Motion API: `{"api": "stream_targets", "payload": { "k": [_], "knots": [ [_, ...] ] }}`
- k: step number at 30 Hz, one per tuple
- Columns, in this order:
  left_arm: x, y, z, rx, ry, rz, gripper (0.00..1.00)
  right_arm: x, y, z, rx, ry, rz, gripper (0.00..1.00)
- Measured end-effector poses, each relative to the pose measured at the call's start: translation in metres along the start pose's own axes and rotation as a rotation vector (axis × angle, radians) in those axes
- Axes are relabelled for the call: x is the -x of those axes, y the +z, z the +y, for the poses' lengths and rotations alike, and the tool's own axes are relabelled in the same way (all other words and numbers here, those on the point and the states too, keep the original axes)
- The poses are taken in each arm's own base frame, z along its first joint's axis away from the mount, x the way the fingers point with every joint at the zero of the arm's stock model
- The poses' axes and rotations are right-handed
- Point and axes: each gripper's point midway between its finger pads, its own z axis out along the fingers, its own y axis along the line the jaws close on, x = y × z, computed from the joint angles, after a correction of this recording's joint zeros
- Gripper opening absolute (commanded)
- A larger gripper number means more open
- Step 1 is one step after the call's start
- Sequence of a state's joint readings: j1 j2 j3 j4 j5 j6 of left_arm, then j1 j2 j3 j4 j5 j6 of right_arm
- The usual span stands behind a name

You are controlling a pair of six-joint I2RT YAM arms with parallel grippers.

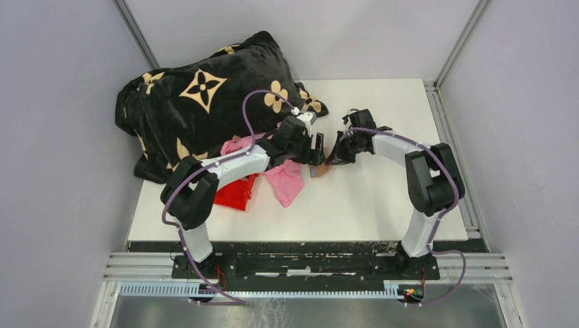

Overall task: Put the credit cards into the card holder
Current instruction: Move the card holder to the center of the board.

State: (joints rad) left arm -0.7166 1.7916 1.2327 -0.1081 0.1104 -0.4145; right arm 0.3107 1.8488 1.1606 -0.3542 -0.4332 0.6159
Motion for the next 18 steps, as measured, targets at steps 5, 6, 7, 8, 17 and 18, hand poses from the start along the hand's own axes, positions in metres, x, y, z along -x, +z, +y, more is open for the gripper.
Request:
{"api": "stream_targets", "payload": {
  "k": [5,6,7,8,17,18],
  "knots": [
    [-0.03,0.008,-0.005,0.02,0.018,0.086,0.82,0.002,-0.004,0.007,0.013,0.001,-0.015,0.01],
    [-0.035,0.011,-0.005,0.03,0.021,0.102,0.82,0.002,-0.004,0.008,0.015,0.0,-0.016,0.01],
    [-0.042,0.013,-0.004,0.043,0.026,0.125,0.82,0.002,-0.004,0.009,0.016,0.0,-0.016,0.01],
    [-0.048,0.016,-0.003,0.057,0.03,0.146,0.82,0.002,-0.004,0.01,0.017,-0.001,-0.017,0.01],
    [-0.059,0.022,0.011,0.233,0.003,0.159,0.82,0.0,-0.01,0.017,0.029,-0.017,-0.034,0.01],
    [-0.058,0.022,0.011,0.24,-0.001,0.153,0.82,0.001,-0.011,0.018,0.03,-0.02,-0.04,0.01]
  ]
}}
